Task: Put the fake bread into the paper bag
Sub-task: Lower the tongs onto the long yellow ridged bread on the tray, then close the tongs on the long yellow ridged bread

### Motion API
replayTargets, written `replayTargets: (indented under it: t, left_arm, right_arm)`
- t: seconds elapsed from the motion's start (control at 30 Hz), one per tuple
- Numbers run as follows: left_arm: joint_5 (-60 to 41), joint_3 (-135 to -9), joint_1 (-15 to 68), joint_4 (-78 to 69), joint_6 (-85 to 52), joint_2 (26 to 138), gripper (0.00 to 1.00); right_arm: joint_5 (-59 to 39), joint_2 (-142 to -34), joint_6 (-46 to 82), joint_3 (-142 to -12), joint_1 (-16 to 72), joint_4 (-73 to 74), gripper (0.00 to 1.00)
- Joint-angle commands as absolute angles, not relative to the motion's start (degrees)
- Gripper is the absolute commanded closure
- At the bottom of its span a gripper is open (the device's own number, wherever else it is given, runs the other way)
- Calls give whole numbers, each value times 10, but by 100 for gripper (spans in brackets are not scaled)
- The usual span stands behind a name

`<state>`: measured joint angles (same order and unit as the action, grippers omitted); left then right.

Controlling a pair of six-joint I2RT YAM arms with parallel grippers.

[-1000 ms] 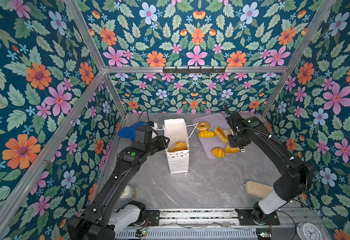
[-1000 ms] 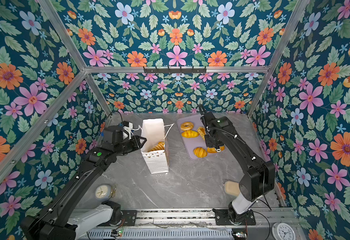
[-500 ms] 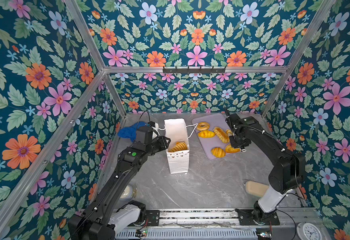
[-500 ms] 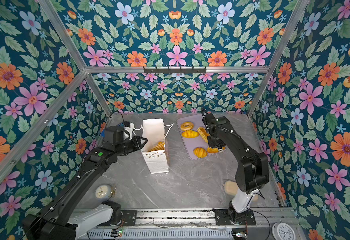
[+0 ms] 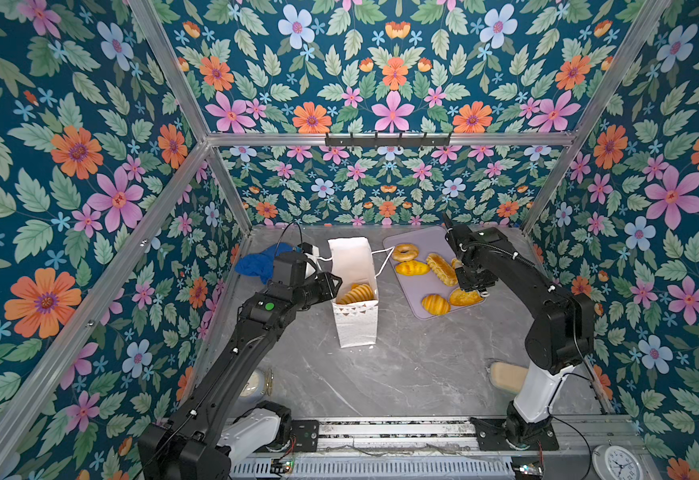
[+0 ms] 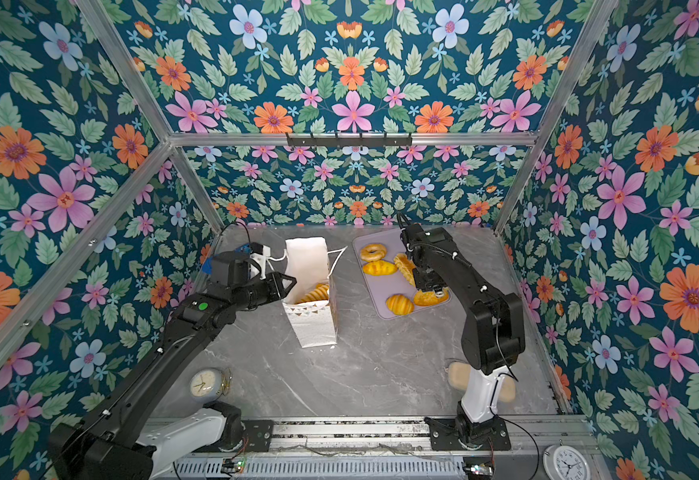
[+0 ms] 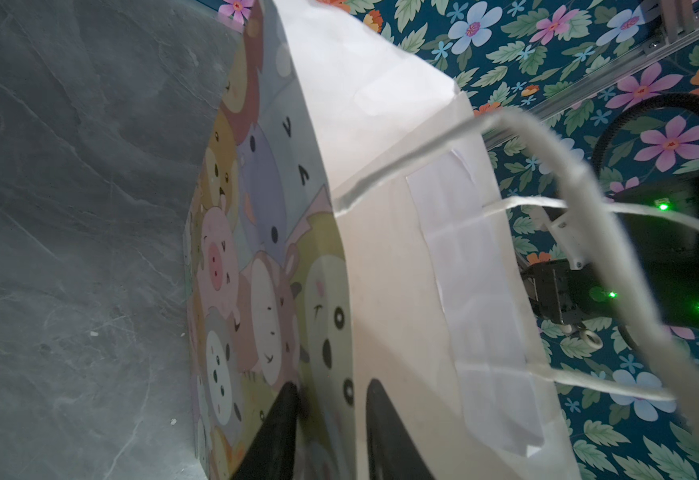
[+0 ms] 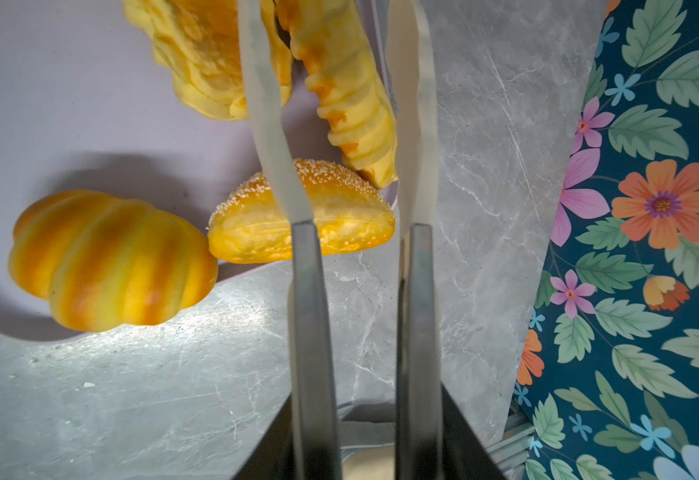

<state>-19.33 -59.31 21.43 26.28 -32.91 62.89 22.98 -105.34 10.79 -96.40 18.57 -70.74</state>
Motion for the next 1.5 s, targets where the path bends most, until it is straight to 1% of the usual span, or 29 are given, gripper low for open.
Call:
replayTargets:
  t: [0.0,0.3,0.83,1.07,1.47]
  left_arm:
    - [-196,-596,214,251,-319,630,69]
    - [-200,-598,214,253,-315,634,69]
    - [-198,-598,214,259,-317,631,69]
    - [-197,-601,214,262,-317,633,69]
    - [-200,-602,214,262,-318,634,69]
  right_arm:
    - [250,-1062,102,-974,186,-723,59]
    - [244,-1089,96,-995,177,-719,58]
    - [230,-1126,84,-995,165,-694,60]
    - [221,-1132,83,-992,161,-687,64]
    - [215,-1111,82,-992,161,-682,72]
